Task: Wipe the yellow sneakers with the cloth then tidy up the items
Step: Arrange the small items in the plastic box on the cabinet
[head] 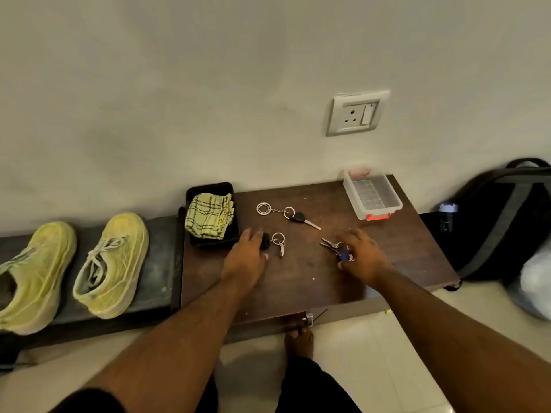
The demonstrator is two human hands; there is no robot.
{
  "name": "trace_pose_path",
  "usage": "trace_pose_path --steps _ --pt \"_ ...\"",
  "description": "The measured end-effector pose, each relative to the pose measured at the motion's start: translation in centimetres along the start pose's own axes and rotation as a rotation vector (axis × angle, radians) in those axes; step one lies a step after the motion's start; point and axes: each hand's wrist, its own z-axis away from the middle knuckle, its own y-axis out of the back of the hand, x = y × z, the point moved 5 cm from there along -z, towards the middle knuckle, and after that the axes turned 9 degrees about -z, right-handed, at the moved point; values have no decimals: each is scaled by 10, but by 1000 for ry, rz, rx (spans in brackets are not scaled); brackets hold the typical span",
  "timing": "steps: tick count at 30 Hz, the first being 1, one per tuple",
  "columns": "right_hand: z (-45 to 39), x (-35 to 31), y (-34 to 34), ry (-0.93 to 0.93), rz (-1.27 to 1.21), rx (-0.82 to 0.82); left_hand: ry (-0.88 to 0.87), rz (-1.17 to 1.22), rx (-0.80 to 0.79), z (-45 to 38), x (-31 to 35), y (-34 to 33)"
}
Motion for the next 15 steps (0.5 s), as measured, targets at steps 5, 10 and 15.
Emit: trace_pose_path --steps 5,10,15 --pt "-14 11 -6 7 -62 -55 35 80 85 -11 -7 -9" --pt "-18 7 -4 -3 -54 -69 33 88 129 -18 -7 -8" --pt "-13 -10 -2 5 29 -9 70 104 133 -22 -5 5"
